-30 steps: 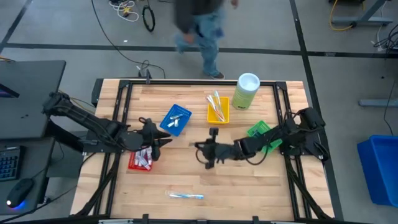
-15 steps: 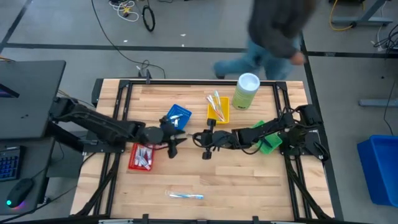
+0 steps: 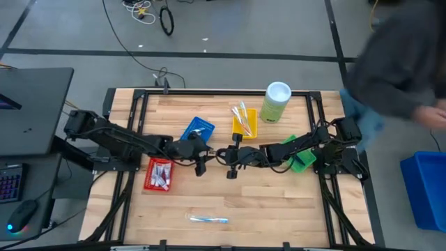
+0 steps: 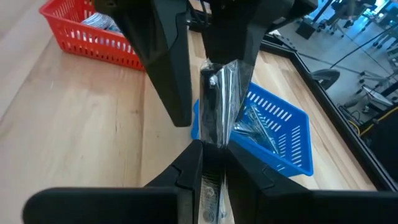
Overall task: Pick & Place Travel size toiletries
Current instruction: Put the silver nail cutter into the blue basket, then put the blue toothbrush into the yellow basket
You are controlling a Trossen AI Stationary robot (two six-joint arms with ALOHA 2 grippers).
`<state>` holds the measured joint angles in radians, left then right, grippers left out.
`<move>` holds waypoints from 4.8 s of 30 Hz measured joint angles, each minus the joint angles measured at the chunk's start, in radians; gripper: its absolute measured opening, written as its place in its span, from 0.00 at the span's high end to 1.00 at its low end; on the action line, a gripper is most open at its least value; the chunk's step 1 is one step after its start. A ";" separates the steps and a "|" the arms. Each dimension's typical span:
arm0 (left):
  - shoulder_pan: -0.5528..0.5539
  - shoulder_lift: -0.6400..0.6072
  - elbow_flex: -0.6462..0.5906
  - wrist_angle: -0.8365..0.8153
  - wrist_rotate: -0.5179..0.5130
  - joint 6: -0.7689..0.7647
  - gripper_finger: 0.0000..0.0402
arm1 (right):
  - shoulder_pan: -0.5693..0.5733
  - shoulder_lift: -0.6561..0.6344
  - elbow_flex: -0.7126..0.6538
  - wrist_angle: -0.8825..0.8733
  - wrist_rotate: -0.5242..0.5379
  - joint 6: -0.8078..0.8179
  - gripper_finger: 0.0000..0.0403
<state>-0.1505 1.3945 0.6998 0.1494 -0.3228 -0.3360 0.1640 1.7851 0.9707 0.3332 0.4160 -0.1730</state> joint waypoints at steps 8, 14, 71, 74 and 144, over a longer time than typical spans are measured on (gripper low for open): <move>0.000 0.000 0.000 0.042 -0.025 0.011 0.65 | 0.000 0.000 0.000 0.000 0.000 0.000 0.86; 0.000 0.000 0.000 0.044 -0.021 0.033 0.69 | 0.000 0.000 0.000 0.000 0.000 0.000 0.86; 0.162 -0.001 0.000 -0.311 -0.390 -0.143 0.57 | 0.088 0.008 0.001 0.031 -0.372 0.423 0.43; 0.162 -0.001 0.000 -0.302 -0.390 -0.143 0.58 | 0.165 0.012 0.001 0.096 -0.380 0.413 0.44; 0.126 -0.002 0.000 -0.258 -0.154 -0.238 0.58 | 0.281 0.083 0.621 -1.661 0.548 1.240 0.91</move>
<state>-0.0246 1.3922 0.6999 -0.1089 -0.4767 -0.5737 0.4446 1.8676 1.5913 -1.3282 0.9644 1.0668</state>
